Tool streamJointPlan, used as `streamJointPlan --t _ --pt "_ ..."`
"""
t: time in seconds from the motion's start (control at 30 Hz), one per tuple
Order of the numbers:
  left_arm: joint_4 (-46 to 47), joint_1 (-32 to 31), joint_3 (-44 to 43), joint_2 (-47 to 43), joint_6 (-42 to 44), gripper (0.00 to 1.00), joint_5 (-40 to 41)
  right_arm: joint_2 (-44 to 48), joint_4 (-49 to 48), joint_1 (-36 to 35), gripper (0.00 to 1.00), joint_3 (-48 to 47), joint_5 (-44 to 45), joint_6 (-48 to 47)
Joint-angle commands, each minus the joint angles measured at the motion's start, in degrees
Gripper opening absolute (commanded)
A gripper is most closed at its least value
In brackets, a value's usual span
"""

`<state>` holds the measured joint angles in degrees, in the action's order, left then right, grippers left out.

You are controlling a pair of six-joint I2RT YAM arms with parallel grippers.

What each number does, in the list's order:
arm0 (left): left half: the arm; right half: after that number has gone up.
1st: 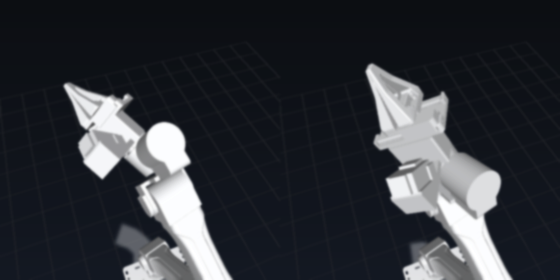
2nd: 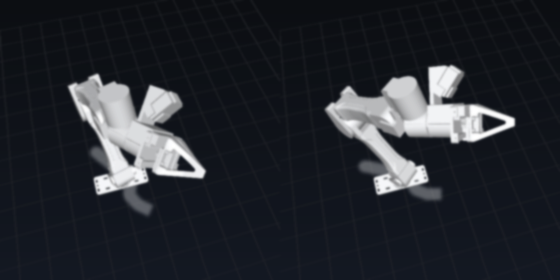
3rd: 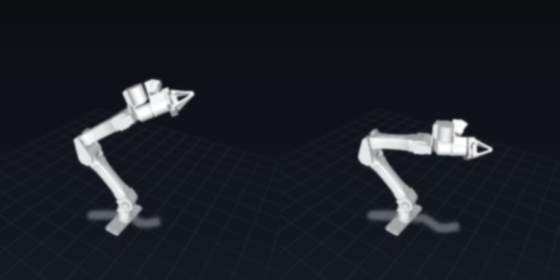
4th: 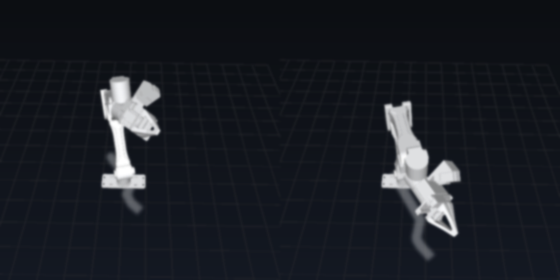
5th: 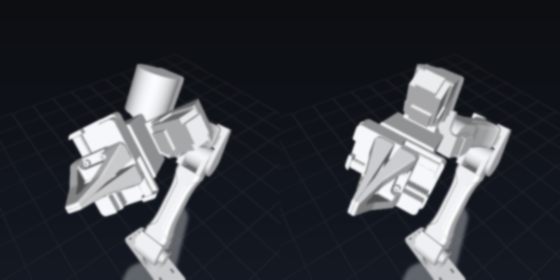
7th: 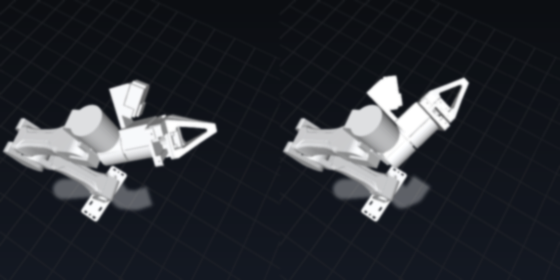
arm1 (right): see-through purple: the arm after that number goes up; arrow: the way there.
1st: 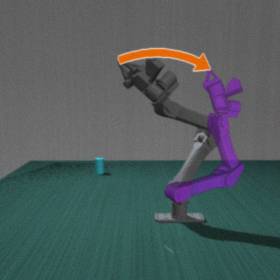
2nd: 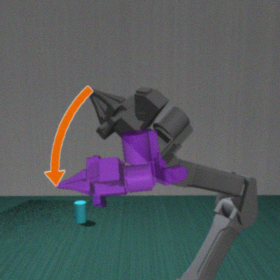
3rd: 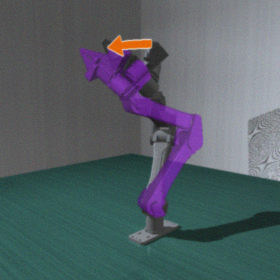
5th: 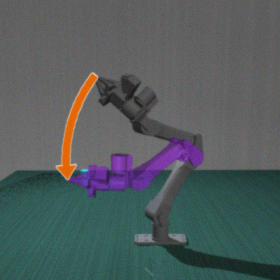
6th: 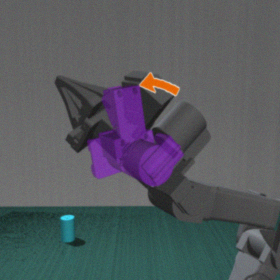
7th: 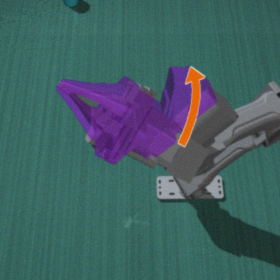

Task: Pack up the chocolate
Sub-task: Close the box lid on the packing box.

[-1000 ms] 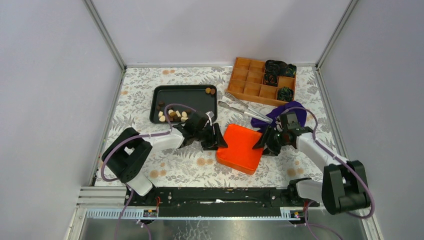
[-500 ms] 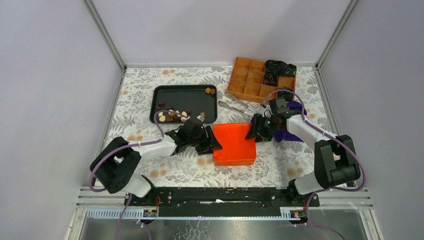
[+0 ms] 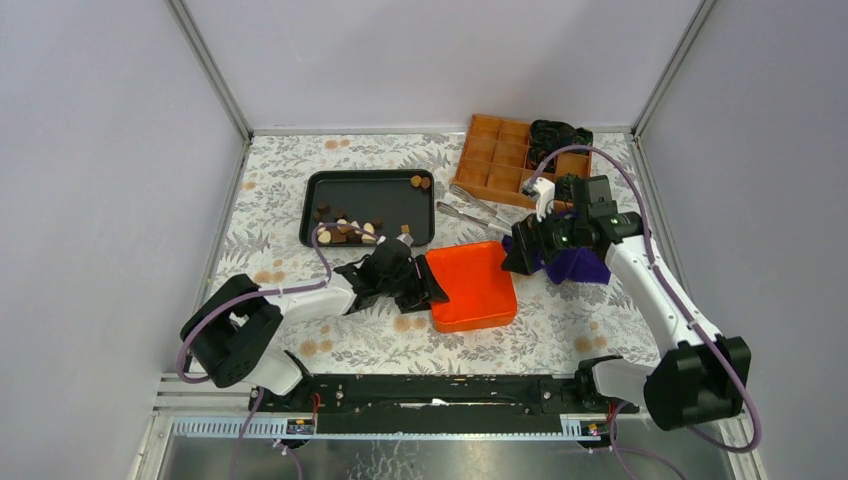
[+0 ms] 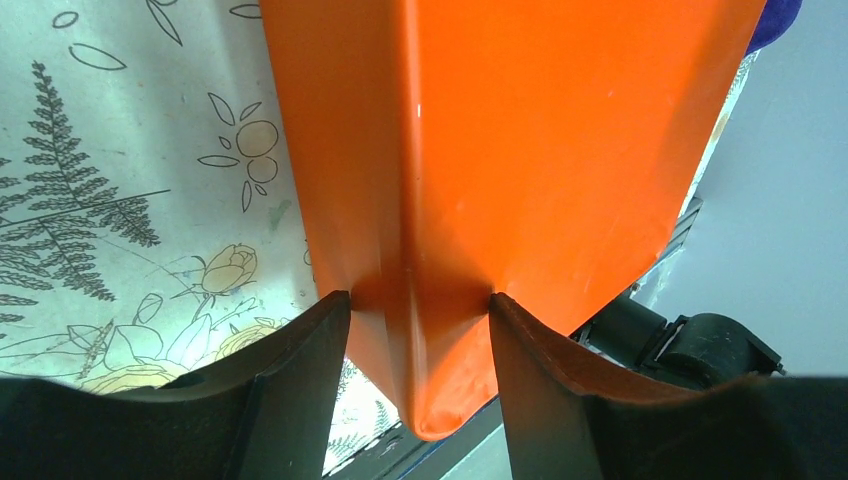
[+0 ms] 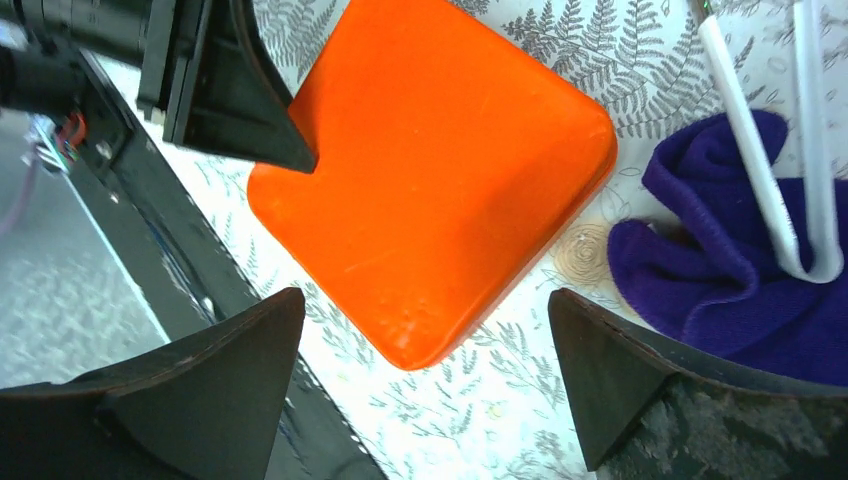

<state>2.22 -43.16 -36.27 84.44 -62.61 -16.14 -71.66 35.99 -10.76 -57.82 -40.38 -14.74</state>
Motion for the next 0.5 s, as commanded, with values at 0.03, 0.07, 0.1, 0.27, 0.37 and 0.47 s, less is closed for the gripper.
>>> streamJointPlan --t 0.03,0.07,0.1,0.27,0.37,0.47 --pt "1.66 -1.18 0.64 -1.27 -1.02 0.6 1.53 3.5 10.14 -0.13 1.0 -1.16 -4.06 -20.13" --pt "1.53 -1.23 0.61 -1.27 -0.98 0.6 1.59 3.68 12.59 -0.36 0.99 -1.01 -6.22 -23.77" --pt "1.23 -1.33 0.47 -1.22 -0.8 0.6 1.53 3.9 14.27 -1.09 0.96 -0.67 -7.24 -26.36" --pt "-0.99 -1.37 -1.23 -0.88 0.58 0.61 2.15 3.49 11.22 -6.61 0.63 3.05 -2.64 -25.12" --pt "-1.01 -1.35 -1.69 -0.7 0.82 0.62 2.06 1.34 8.58 -7.88 0.55 4.73 0.42 -22.05" --pt "-1.01 -1.4 -1.98 -0.98 0.82 0.63 2.29 -0.92 6.39 -8.21 0.51 6.55 5.25 -19.76"
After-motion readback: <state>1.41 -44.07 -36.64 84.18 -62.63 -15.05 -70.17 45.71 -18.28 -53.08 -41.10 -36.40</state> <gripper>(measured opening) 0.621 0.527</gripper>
